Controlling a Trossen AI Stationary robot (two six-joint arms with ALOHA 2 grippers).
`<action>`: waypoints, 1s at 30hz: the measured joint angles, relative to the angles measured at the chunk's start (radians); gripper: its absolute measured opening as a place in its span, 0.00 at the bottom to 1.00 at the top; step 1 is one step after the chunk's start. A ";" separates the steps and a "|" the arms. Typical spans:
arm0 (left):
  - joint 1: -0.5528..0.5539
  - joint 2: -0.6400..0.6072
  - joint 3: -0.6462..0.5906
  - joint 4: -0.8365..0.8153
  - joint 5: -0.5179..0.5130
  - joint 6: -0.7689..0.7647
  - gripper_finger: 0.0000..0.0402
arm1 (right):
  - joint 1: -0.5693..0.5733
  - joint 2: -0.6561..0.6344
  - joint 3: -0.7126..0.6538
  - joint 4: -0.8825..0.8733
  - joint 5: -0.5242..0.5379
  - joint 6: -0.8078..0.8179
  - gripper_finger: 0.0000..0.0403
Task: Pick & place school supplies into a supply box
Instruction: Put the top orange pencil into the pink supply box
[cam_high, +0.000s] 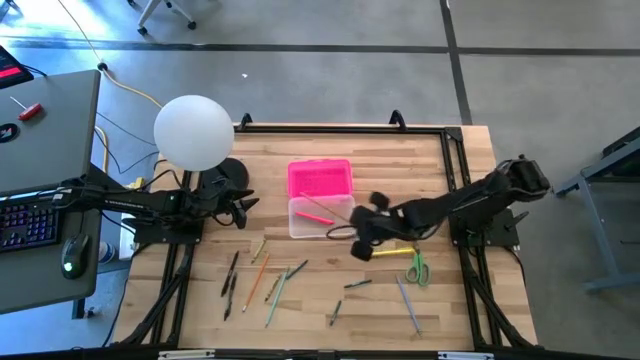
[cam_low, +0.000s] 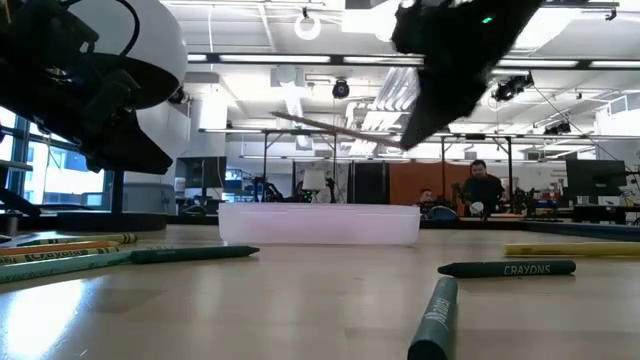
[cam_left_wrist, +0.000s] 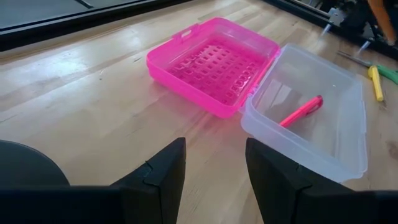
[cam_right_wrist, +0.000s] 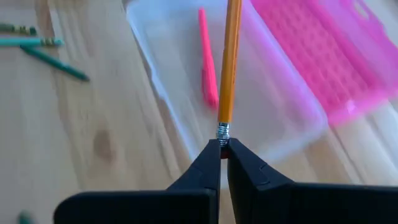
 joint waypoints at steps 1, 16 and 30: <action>0.000 0.000 0.000 0.004 0.000 0.000 0.49 | -0.017 0.017 0.000 0.029 -0.017 -0.037 0.00; 0.000 0.000 0.000 0.006 0.000 0.000 0.49 | -0.222 0.147 0.001 -0.012 -0.272 -0.218 0.00; 0.000 0.000 0.000 0.005 -0.011 0.008 0.49 | -0.239 0.147 0.002 -0.030 -0.299 -0.480 0.00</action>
